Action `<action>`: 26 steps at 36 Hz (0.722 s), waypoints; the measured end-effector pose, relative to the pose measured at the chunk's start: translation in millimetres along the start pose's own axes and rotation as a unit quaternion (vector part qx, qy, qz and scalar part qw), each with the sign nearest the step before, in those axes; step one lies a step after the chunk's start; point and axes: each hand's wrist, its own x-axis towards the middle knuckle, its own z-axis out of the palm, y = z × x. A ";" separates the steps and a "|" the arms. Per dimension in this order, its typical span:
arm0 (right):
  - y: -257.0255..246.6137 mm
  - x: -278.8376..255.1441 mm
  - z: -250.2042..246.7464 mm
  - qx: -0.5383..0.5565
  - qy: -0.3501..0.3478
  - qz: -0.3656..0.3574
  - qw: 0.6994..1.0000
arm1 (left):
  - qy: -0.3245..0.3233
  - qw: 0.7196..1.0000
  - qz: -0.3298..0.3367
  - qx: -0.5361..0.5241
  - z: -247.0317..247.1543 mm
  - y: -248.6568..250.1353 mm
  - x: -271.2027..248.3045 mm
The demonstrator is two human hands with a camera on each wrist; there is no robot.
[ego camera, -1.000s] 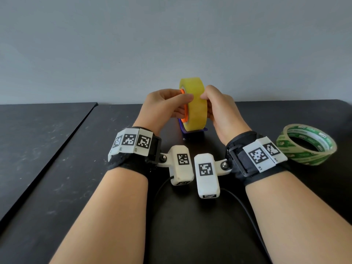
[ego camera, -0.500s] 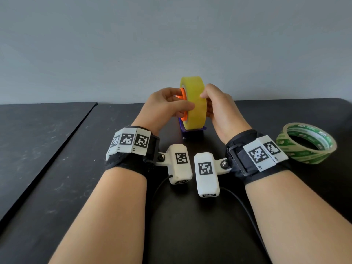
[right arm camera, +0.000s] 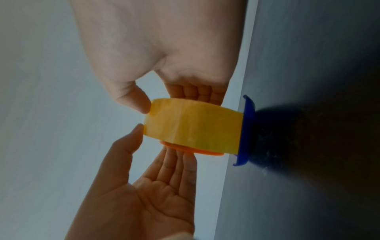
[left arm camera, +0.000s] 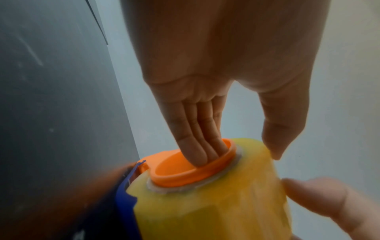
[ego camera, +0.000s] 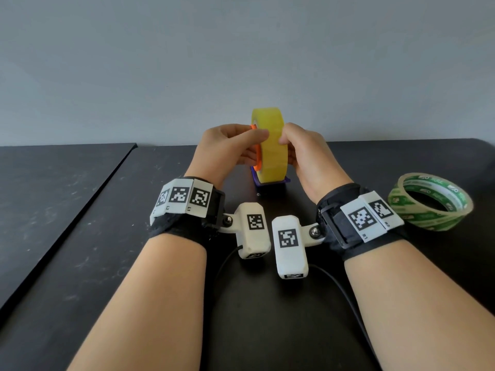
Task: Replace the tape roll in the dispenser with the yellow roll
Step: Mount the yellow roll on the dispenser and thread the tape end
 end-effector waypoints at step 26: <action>1.1 5.0 -0.5 -0.011 0.010 0.002 1.000 | -0.040 0.999 -0.017 -0.003 -3.0 -0.6 -0.7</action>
